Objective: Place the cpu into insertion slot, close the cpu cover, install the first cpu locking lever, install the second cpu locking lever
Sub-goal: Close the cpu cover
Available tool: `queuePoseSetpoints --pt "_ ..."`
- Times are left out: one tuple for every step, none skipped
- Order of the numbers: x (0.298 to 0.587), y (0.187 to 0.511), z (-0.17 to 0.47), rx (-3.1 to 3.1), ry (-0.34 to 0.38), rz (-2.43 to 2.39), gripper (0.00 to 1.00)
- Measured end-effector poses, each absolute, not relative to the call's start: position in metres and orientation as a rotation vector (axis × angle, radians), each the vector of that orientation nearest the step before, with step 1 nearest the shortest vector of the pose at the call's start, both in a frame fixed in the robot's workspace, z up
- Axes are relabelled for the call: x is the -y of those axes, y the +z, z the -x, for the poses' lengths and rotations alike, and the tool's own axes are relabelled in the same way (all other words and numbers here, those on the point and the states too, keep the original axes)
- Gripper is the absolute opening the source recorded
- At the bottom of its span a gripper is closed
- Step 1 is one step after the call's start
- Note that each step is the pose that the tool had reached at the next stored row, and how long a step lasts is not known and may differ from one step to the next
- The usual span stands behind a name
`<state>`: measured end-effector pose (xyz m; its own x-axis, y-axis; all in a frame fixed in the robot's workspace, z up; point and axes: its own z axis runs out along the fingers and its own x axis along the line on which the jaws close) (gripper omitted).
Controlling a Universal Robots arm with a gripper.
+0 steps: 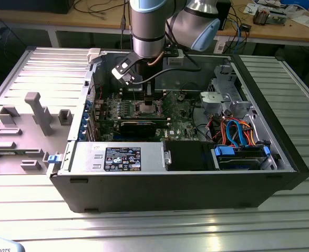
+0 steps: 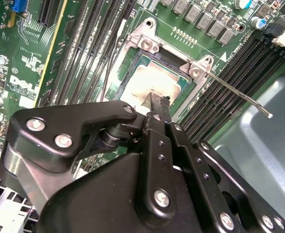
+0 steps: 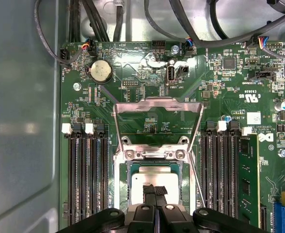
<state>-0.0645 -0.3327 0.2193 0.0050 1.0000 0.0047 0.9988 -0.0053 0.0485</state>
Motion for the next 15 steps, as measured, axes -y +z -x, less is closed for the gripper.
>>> queuePoseSetpoints --pt "0.3328 0.2194 0.0645 -2.193 0.058 -2.205 0.11" --pt "0.3328 0.2194 0.0645 -2.194 0.058 -2.205 0.11" --pt "0.3328 0.2194 0.0645 -2.194 0.058 -2.205 0.11" --pt "0.3328 0.2194 0.0645 -2.194 0.059 -2.205 0.11" --pt "0.3328 0.2196 0.0645 -2.194 0.058 -2.205 0.11" --pt "0.3328 0.2198 0.0645 -2.194 0.058 -2.205 0.11" --pt "0.3328 0.2198 0.0645 -2.194 0.058 -2.205 0.11" --pt "0.3328 0.2199 0.0643 -2.194 0.058 -2.205 0.11" --pt "0.3328 0.2200 0.0643 -2.194 0.058 -2.205 0.11" --pt "0.3328 0.2201 0.0643 -2.194 0.058 -2.205 0.11" --pt "0.3328 0.2205 0.0643 -2.194 0.058 -2.205 0.11" --pt "0.3328 0.2206 0.0643 -2.194 0.058 -2.205 0.11" --pt "0.3327 0.2207 0.0643 -2.194 0.059 -2.205 0.11" --pt "0.3328 0.2213 0.0643 -2.194 0.058 -2.205 0.11" --pt "0.3328 0.2213 0.0643 -2.194 0.058 -2.205 0.11"
